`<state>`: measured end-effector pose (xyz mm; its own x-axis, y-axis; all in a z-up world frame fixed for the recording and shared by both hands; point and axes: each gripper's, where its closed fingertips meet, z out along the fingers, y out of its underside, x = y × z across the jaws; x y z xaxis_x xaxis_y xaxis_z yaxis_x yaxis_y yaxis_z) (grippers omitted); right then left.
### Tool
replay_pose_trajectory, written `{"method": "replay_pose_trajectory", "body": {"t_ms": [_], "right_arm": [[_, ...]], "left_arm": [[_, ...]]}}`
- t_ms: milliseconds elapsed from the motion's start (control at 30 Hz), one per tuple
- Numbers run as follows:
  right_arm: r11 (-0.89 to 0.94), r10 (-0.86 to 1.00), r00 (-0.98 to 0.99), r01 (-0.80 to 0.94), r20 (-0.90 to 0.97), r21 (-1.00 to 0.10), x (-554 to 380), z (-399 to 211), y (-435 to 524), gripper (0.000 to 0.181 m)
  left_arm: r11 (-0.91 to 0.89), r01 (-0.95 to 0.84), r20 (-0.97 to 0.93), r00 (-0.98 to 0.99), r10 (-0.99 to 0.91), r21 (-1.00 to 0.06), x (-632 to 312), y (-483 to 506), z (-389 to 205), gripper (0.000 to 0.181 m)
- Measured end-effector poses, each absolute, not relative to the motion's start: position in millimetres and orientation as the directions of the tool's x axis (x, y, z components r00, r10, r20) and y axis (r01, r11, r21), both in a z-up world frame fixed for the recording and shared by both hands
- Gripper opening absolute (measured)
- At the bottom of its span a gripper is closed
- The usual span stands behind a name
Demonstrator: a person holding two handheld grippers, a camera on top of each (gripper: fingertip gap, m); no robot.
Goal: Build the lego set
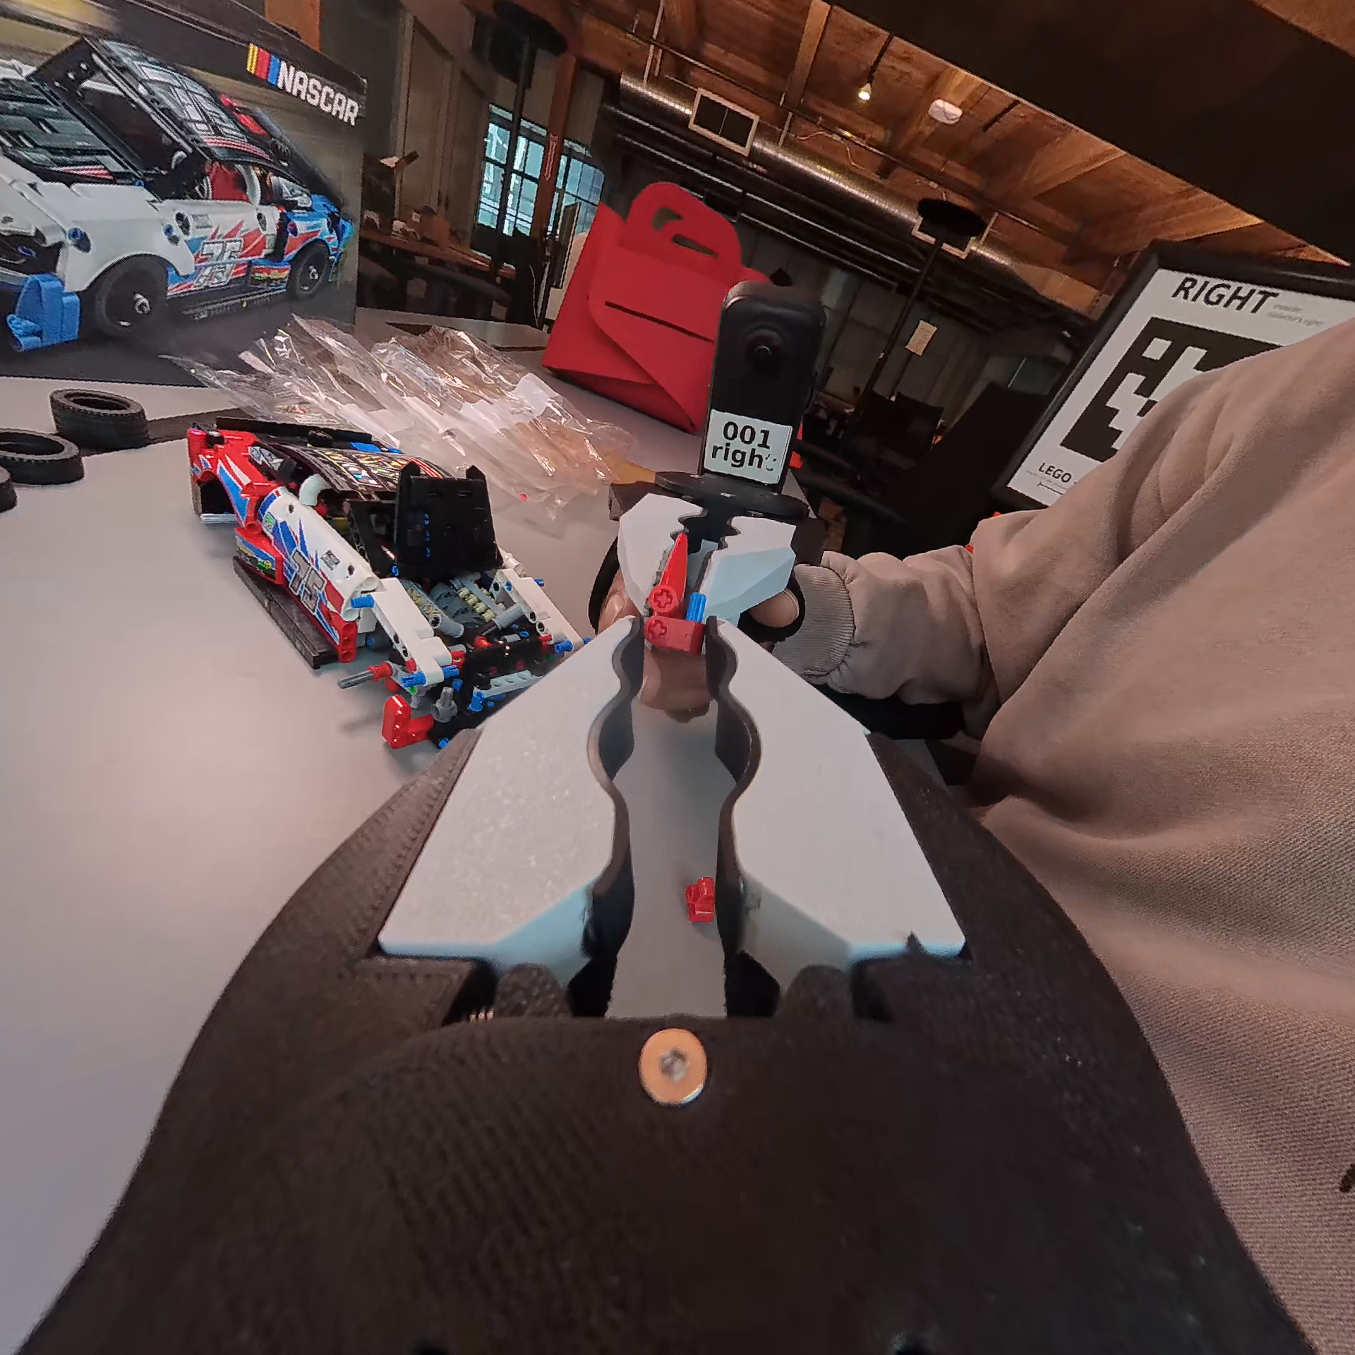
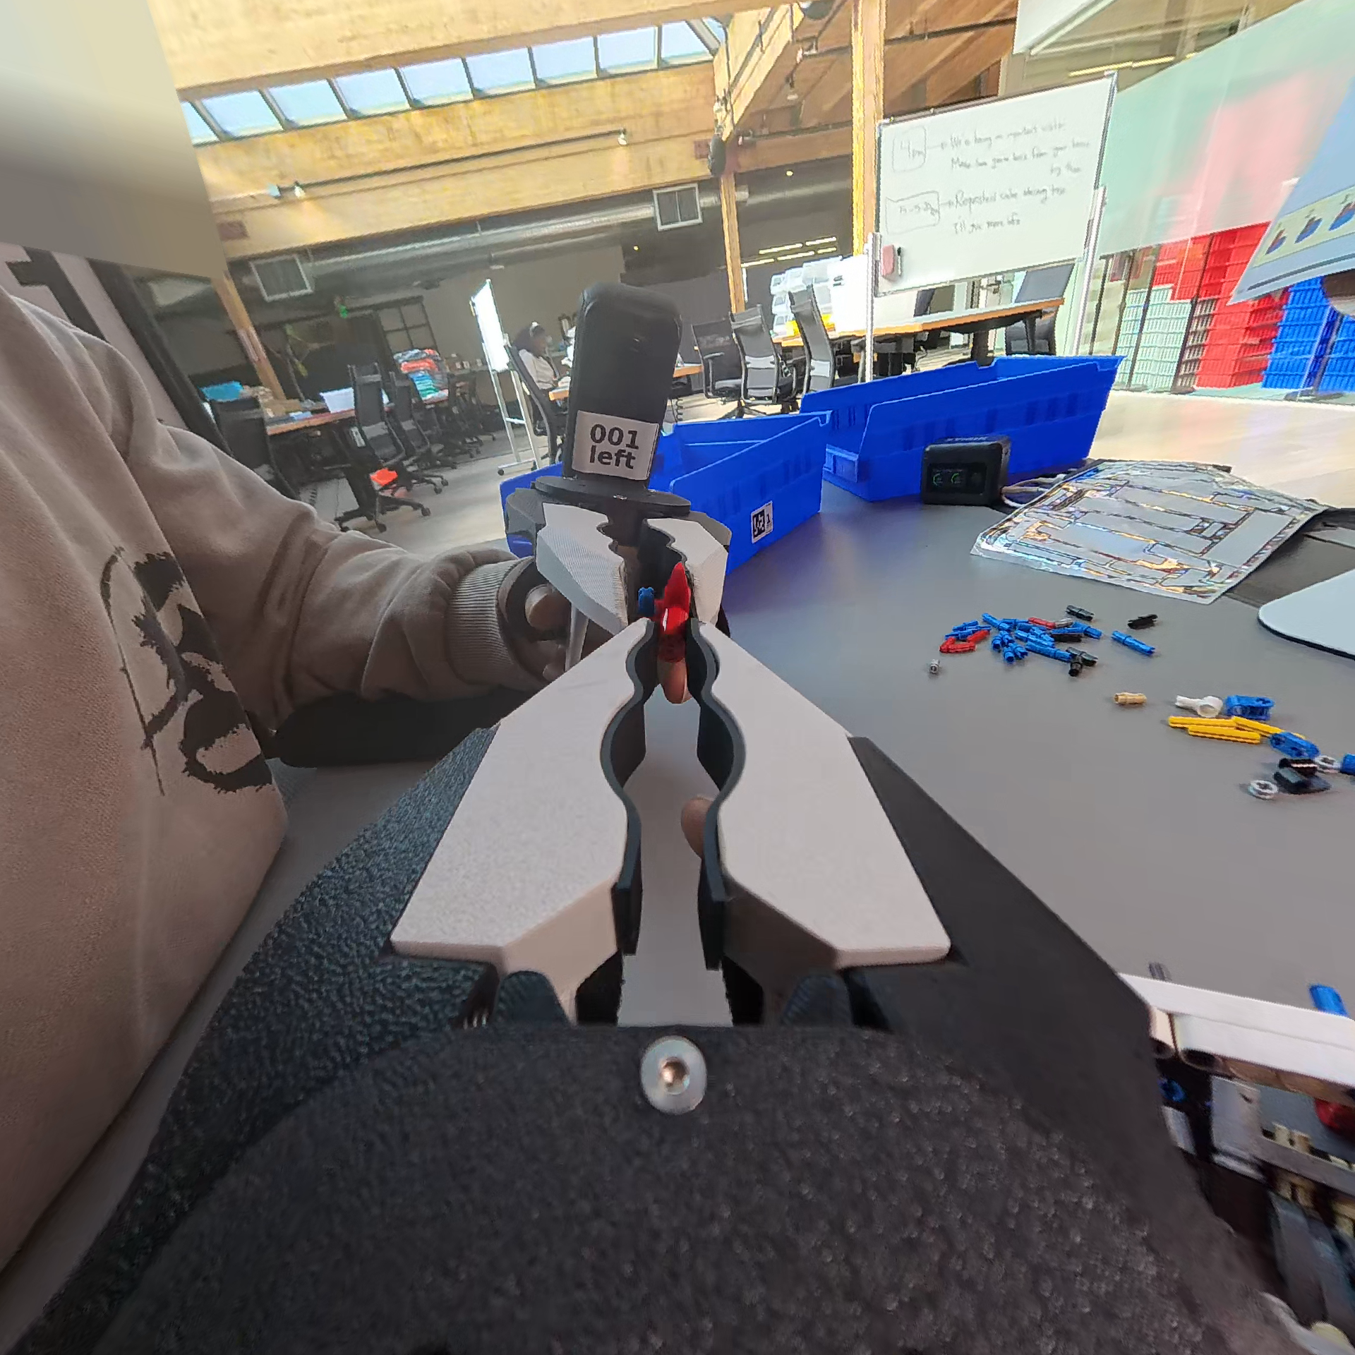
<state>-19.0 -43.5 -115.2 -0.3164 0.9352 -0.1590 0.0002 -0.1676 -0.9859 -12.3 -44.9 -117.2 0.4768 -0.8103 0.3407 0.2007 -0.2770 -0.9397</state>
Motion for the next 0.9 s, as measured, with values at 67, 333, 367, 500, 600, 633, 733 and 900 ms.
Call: {"method": "replay_pose_trajectory", "body": {"t_ms": [67,333,367,500,600,633,733,900], "right_arm": [[-0.185,0.932,-0.32,-0.007,-0.173,-0.983,-20,-113,-44,0.004],[-0.275,0.907,-0.337,-0.025,-0.251,-0.961,-15,-107,-42,0.004],[-0.271,0.911,-0.329,-0.022,-0.249,-0.962,-15,-107,-42,0.004],[-0.278,0.911,-0.324,-0.028,-0.254,-0.96,-13,-108,-40,0.004],[-0.233,0.938,-0.273,-0.035,-0.215,-0.972,-14,-112,-33,0.004],[-0.23,0.94,-0.268,-0.038,-0.211,-0.973,-13,-112,-32,0.004],[-0.268,0.929,-0.278,-0.051,-0.244,-0.962,-12,-107,-29,0.004],[-0.416,0.877,-0.305,-0.098,-0.371,-0.904,-10,-94,-20,0.004]], "left_arm": [[-0.28,0.217,0.351,0.468,-0.811,-0.935,-13,-45,-115,0.014],[-0.253,0.231,0.335,0.461,-0.822,-0.94,-10,-47,-114,0.016],[-0.252,0.232,0.334,0.462,-0.822,-0.94,-9,-47,-114,0.013],[-0.249,0.231,0.332,0.468,-0.819,-0.941,-7,-46,-115,0.008],[-0.277,0.246,0.364,0.474,-0.802,-0.929,-8,-43,-117,0.0],[-0.289,0.259,0.382,0.474,-0.793,-0.922,-8,-41,-116,0.0],[-0.271,0.254,0.366,0.503,-0.783,-0.929,-6,-39,-113,0.0],[-0.234,0.289,0.357,0.52,-0.776,-0.928,-11,-31,-107,0.015]]}}
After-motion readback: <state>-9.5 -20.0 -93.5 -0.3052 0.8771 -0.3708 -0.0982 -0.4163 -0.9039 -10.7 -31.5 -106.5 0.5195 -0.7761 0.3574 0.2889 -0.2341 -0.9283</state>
